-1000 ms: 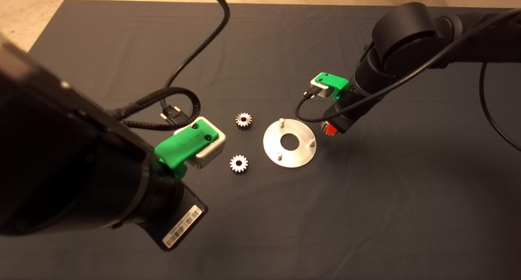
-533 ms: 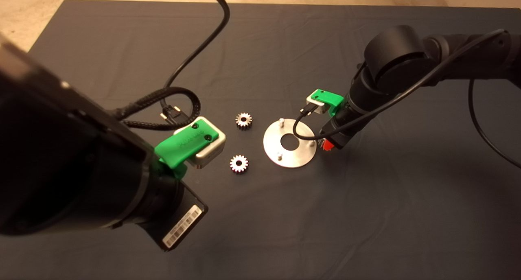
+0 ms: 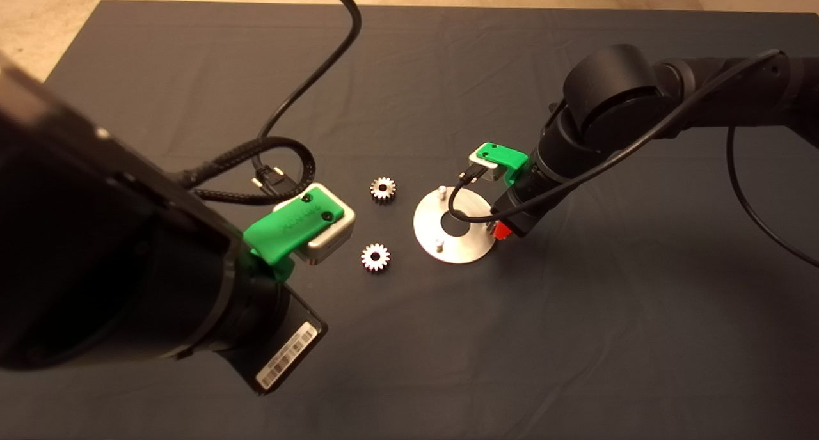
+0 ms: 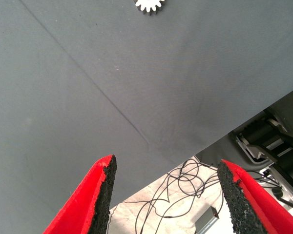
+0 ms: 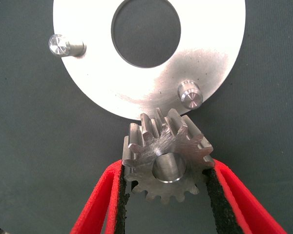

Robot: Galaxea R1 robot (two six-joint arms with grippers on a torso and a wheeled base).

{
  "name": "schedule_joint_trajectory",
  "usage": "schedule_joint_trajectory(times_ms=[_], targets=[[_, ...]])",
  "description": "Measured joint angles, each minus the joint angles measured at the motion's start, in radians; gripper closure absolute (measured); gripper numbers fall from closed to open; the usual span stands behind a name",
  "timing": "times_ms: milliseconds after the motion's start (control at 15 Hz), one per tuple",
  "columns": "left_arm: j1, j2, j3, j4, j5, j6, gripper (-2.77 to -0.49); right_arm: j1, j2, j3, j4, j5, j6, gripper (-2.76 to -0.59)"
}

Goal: Install three planetary gears onto the carrier pins

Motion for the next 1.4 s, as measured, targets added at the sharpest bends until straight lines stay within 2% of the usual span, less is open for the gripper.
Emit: schedule_joint_trajectory(times_ms=[400, 533, 600, 733, 1067, 1133, 1267, 1333, 1400], targets=[[0.000, 0.000, 0.000, 0.000, 0.000, 0.000, -1.46, 0.000, 0.000, 0.000, -0.010, -0.001, 0.000, -0.99], [0.000, 0.000, 0.000, 0.000, 0.000, 0.000, -1.46, -0.001, 0.000, 0.000, -0.031, -0.006, 0.000, -0.99], [0.000, 0.000, 0.000, 0.000, 0.000, 0.000, -1.46, -0.003, 0.000, 0.000, -0.048, -0.016, 0.000, -0.99], [0.000, 0.000, 0.000, 0.000, -0.001, 0.000, -1.46, -0.010, 0.005, -0.001, -0.071, -0.023, -0.001, -0.99], [0.000, -0.003, 0.000, 0.000, 0.000, 0.000, -1.46, -0.035, 0.027, -0.001, -0.077, -0.020, -0.003, -0.99], [0.000, -0.003, 0.000, 0.000, 0.000, 0.000, -1.46, -0.040, 0.027, -0.002, -0.088, -0.023, -0.003, -0.99], [0.000, -0.003, 0.000, 0.000, 0.000, 0.000, -1.46, -0.052, 0.031, -0.002, -0.134, -0.028, -0.003, -0.99], [0.000, -0.003, 0.000, 0.000, 0.000, 0.000, -1.46, -0.058, 0.036, -0.003, -0.151, -0.035, -0.003, -0.99], [0.000, -0.003, 0.000, 0.000, 0.000, 0.000, -1.46, -0.062, 0.039, -0.008, -0.155, -0.037, -0.004, -0.99]])
